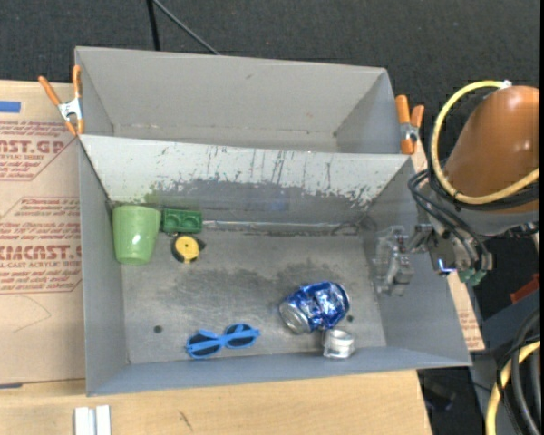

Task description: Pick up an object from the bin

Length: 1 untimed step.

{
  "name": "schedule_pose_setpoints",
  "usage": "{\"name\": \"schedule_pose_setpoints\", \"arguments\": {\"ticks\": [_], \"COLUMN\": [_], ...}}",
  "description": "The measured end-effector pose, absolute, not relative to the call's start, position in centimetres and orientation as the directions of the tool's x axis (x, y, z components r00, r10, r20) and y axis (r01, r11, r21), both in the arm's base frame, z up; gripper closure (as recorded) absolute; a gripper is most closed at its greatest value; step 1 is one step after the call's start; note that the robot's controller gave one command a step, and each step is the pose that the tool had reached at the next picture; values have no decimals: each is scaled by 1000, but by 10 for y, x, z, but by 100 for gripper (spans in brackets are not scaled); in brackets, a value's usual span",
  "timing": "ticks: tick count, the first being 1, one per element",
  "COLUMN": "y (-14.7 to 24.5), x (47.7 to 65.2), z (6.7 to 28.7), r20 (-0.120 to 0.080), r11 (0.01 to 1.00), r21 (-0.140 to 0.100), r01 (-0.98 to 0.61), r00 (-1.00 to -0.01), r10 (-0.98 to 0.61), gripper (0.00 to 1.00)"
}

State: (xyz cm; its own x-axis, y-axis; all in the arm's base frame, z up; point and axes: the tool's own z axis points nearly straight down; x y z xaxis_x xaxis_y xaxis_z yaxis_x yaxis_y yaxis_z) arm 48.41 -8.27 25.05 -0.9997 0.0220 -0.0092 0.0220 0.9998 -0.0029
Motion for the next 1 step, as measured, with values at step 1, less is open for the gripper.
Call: {"name": "schedule_pose_setpoints", "arguments": {"ticks": [1], "y": [27], "x": [499], "z": [183], "r20": [1], "r11": [978], "r21": [3], "r01": [-209], "r00": [-978], "r10": [-209], "gripper": [100]}}
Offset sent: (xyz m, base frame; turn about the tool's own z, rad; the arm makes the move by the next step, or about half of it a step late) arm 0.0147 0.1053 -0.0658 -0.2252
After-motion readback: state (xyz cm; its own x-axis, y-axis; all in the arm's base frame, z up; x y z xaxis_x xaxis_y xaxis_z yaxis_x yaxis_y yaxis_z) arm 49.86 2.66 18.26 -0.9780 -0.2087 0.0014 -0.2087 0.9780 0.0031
